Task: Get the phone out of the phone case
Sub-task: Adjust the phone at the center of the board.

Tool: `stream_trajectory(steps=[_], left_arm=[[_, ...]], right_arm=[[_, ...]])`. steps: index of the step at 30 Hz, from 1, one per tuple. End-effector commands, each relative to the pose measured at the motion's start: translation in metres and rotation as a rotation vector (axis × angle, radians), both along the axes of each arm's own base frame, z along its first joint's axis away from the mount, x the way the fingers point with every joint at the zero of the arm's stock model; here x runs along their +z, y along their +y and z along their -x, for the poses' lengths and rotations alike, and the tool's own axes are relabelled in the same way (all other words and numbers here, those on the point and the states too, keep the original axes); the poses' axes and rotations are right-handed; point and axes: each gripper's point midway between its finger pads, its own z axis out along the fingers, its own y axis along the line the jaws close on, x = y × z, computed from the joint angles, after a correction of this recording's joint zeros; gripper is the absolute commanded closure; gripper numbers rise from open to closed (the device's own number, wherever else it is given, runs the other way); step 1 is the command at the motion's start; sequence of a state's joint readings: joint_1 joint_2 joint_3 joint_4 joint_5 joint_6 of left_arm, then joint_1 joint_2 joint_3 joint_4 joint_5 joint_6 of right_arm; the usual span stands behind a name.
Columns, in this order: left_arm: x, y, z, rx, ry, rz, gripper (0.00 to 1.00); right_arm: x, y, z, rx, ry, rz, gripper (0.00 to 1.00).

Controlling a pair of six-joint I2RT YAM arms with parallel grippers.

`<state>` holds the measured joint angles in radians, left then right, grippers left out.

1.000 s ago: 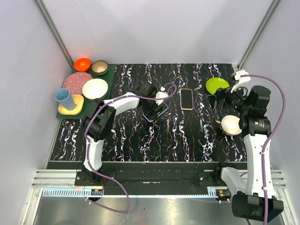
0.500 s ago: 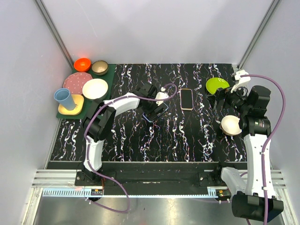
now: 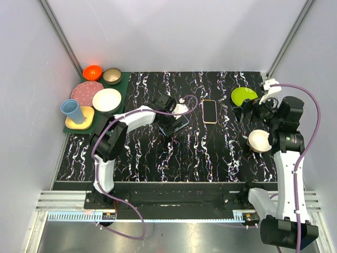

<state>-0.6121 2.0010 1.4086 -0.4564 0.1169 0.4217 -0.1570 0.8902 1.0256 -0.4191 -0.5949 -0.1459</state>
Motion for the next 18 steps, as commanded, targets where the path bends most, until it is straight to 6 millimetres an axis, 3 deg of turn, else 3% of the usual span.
stream_trajectory(steps=[1,18], left_arm=[[0.035,0.009,-0.026,0.054,-0.153,-0.012,0.01],[0.034,0.042,-0.065,0.231,-0.287,-0.162,0.01]], right_arm=[[0.003,0.005,0.004,0.022,-0.013,-0.001,0.0],[0.002,0.006,0.004,0.028,-0.011,-0.004,0.0]])
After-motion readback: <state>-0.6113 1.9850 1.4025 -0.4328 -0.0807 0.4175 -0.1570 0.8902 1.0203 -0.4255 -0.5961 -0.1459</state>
